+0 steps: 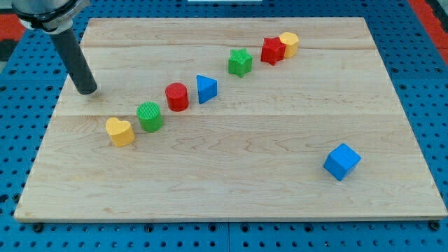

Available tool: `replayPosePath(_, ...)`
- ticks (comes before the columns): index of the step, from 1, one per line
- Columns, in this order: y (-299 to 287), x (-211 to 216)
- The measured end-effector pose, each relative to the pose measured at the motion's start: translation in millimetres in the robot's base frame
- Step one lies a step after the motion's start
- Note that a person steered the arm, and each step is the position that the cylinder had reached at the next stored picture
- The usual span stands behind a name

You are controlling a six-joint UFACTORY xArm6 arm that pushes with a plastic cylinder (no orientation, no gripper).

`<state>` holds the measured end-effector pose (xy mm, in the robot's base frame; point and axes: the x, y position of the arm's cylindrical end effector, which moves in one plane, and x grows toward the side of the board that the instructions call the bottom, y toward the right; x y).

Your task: Place your arm above the triangle

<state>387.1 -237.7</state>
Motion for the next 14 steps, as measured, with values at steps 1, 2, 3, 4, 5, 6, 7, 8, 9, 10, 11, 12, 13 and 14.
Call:
replayPosePath(1, 0, -4)
replayPosePath(2, 0, -4)
replayPosePath(3, -1, -4)
replayPosePath(4, 15, -15)
replayPosePath(5, 22, -26)
replayPosePath(6, 22, -31)
replayPosePath(7, 15, -31)
replayPosePath(8, 13, -32)
replayPosePath(9, 13, -38)
replayPosePath(10, 25, -42)
replayPosePath(11, 42, -57)
replayPosePath(12, 51, -62)
replayPosePath(13, 98, -75)
replayPosePath(14, 163, -66)
